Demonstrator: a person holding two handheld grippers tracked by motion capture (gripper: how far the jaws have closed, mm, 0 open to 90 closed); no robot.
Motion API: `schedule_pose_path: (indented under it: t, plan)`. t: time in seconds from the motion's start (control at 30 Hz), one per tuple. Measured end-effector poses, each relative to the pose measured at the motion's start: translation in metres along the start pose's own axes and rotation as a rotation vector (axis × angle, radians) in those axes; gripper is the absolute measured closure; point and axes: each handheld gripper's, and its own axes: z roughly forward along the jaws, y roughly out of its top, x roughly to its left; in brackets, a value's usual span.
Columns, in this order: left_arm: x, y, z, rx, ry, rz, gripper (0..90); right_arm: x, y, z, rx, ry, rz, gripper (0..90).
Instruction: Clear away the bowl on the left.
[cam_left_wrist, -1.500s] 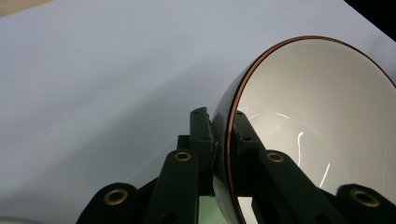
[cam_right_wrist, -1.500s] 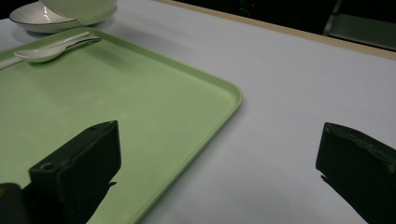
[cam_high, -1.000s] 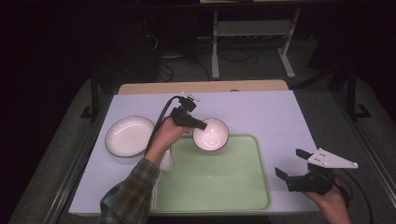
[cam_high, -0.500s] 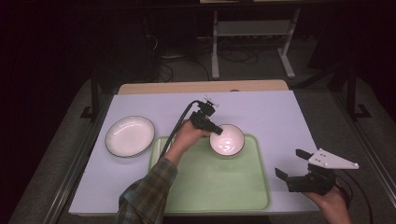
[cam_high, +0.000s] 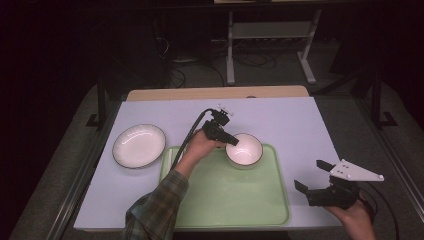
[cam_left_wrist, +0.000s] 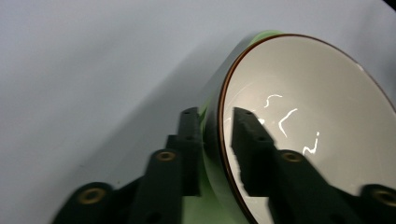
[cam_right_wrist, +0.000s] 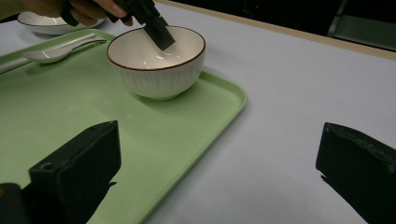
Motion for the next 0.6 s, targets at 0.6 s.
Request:
schedule_pose_path:
  t: [0.6]
  plan:
    - [0.019,-0.033,-0.078,-0.093,0.062,-0.018,36.1,0.001,0.000,0.000,0.004,-0.004,-0.002,0.0]
